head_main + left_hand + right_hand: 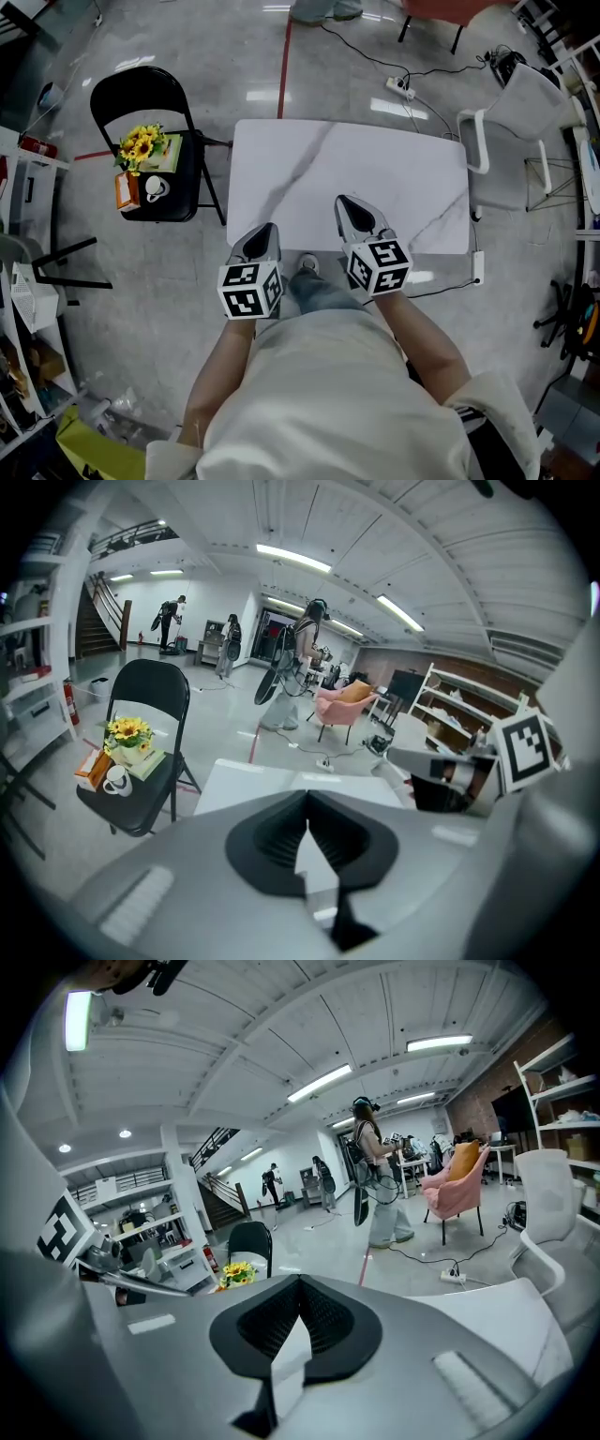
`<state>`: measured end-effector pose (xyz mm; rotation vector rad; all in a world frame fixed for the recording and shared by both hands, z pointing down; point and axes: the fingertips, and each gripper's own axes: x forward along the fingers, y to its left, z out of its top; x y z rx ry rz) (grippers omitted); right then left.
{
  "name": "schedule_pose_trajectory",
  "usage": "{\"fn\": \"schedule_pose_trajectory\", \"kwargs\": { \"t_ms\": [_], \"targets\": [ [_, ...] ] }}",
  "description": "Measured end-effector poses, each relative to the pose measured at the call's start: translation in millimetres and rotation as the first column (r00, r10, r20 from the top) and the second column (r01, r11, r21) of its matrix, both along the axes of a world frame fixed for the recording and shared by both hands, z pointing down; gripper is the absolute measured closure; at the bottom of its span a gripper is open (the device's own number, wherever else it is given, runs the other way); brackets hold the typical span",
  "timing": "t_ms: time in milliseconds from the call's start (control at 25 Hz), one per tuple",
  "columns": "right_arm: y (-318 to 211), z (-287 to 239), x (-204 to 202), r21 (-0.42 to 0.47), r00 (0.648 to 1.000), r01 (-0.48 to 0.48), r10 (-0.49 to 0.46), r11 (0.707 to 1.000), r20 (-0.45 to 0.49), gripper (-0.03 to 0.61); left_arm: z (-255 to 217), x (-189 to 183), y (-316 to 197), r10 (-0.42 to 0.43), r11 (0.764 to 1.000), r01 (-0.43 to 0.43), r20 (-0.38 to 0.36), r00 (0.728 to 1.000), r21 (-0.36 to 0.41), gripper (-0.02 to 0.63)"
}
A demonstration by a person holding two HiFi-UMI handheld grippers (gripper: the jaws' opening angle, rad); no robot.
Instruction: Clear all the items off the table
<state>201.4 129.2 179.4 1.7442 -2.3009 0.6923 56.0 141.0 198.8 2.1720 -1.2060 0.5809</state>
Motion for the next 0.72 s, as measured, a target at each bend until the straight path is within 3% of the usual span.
{"fn": "schedule_pose_trajectory", "kwargs": {
  "t_ms": [720],
  "targets": [
    [126.4,-3.2,-39.7,-0.020,1.000,-0.024,0.023,1.000,-0.016,0.580,-0.1,-29.2,109.3,0.028,1.000,-0.028,-0.023,0.999,0.001,0.606]
  ]
}}
